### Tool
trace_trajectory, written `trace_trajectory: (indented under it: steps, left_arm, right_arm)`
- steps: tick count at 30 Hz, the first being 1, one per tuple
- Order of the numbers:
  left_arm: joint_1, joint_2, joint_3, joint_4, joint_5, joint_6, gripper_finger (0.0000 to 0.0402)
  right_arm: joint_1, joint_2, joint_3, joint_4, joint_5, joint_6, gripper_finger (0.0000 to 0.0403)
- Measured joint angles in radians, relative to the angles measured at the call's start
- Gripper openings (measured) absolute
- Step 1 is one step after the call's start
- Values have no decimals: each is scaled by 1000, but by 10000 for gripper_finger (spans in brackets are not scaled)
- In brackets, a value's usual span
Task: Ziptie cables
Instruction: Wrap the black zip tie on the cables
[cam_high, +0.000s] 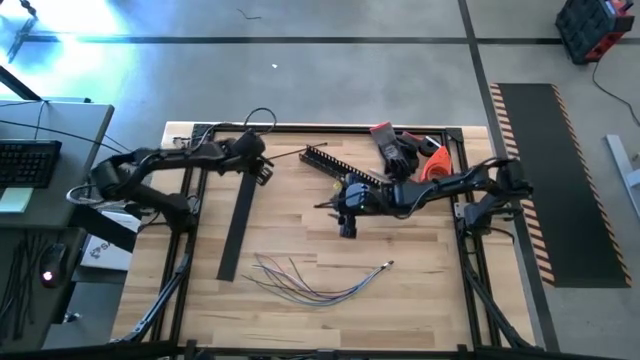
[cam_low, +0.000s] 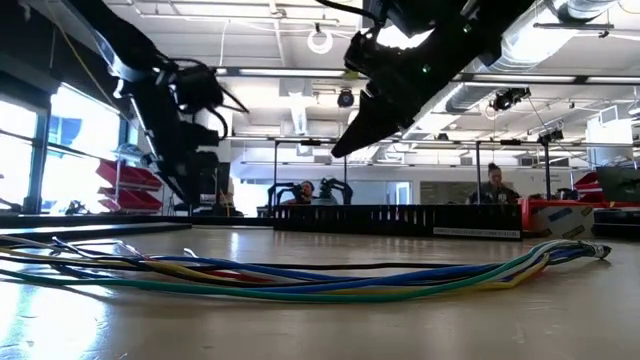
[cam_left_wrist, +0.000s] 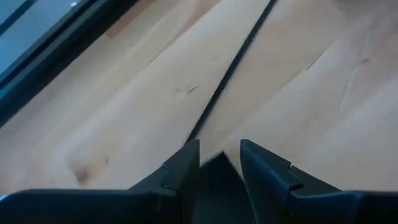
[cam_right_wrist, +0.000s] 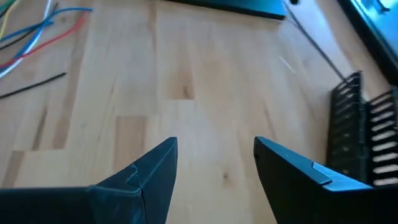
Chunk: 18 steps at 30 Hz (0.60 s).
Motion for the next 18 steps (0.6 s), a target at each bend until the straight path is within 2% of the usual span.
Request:
trace_trajectory:
  steps: [5, 11, 18]
  left_arm:
    - [51, 132, 64, 5, 56, 159, 101]
    - [97, 237, 109, 8, 84, 225, 98]
    - [136, 273, 120, 10, 120, 271, 53]
  right_arm:
    - [20, 21, 0, -2, 2, 30, 201]
    - [33, 21, 0, -2, 5, 30, 201]
    - [39, 21, 0, -1, 4, 33, 201]
